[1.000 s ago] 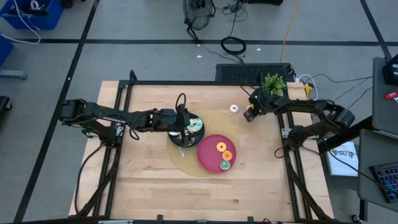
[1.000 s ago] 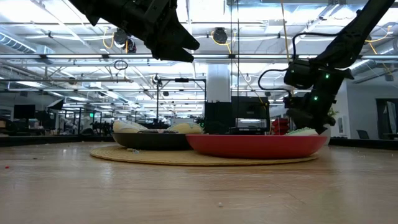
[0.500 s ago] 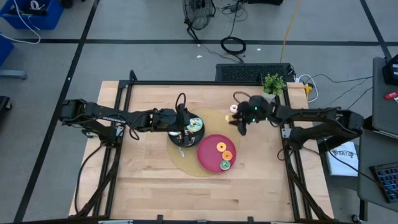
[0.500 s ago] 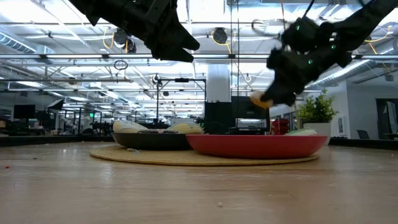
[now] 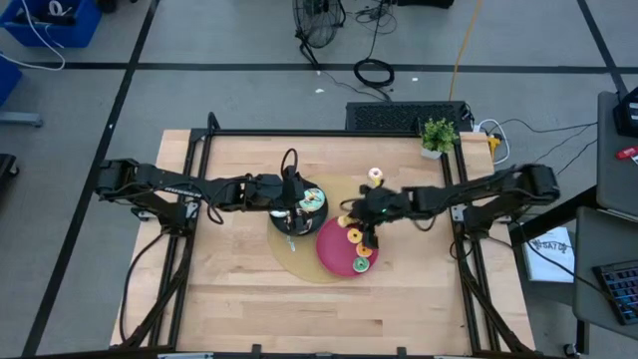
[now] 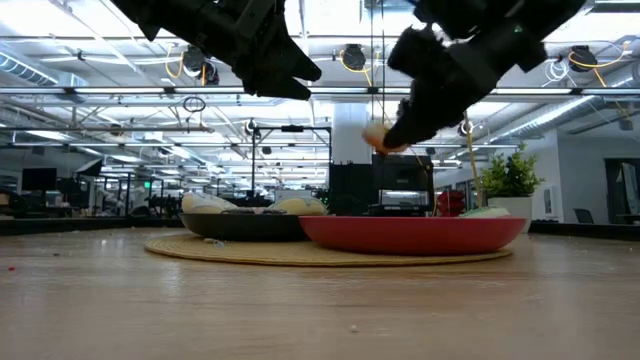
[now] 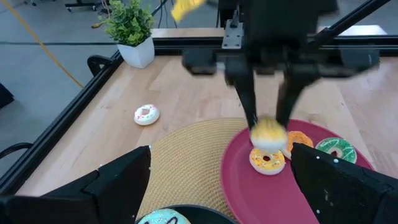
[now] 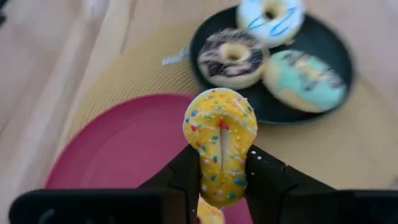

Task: Pick & Place donuts
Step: Put the small yellow donut on the pink plate

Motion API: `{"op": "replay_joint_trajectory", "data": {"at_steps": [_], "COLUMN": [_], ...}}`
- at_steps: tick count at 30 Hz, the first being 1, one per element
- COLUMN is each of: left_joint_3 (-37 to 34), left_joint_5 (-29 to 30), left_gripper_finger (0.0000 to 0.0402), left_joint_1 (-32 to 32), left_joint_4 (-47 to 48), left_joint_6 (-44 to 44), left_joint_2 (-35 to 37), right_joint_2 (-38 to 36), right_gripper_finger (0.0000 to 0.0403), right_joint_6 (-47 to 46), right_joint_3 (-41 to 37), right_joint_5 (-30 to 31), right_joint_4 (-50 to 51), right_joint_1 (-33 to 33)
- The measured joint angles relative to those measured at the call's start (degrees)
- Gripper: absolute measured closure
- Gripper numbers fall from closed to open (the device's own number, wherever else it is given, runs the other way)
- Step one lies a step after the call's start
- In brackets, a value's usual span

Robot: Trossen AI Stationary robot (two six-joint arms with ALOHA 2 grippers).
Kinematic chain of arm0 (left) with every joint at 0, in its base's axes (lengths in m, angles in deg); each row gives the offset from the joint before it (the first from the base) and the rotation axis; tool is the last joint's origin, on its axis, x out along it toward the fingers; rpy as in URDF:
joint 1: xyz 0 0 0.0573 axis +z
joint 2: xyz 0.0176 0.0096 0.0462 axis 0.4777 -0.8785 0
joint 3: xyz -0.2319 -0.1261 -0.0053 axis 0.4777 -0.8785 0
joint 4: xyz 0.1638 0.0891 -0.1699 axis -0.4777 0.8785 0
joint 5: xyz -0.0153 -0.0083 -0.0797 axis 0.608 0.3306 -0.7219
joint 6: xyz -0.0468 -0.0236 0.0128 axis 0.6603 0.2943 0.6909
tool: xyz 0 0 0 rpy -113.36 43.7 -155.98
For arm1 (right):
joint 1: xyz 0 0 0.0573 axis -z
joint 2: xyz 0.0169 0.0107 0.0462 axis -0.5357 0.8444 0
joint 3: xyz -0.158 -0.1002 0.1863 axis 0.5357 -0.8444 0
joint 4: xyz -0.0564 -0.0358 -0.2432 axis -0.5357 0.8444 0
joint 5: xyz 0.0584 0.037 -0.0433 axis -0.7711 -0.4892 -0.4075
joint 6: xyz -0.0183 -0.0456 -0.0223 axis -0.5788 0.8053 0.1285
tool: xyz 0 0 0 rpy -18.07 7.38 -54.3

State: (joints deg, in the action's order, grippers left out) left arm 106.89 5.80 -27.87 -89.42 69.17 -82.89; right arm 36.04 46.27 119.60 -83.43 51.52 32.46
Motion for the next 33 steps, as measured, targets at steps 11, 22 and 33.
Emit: {"op": "replay_joint_trajectory", "data": {"at_steps": [11,22,33], "left_joint_3": [0.0,0.0,0.0], "left_joint_5": [0.0,0.0,0.0], "left_gripper_finger": [0.0021,0.0021,0.0021], "left_joint_1": [0.0,0.0,0.0], "left_joint_4": [0.21,0.18,0.24], "left_joint_6": [0.87,0.91,1.15], "left_joint_2": [0.0,0.0,0.0], "right_joint_2": [16.21,16.85,16.83], "right_gripper_finger": [0.0316,0.0286,0.0171], "right_joint_6": [2.58,3.28,1.79], "right_joint_3": [4.35,4.83,4.83], "right_joint_5": [0.0,0.02,0.0], "right_joint_4": [-0.48,-1.06,-1.01], "right_joint_1": [-1.64,-1.55,-1.55]}}
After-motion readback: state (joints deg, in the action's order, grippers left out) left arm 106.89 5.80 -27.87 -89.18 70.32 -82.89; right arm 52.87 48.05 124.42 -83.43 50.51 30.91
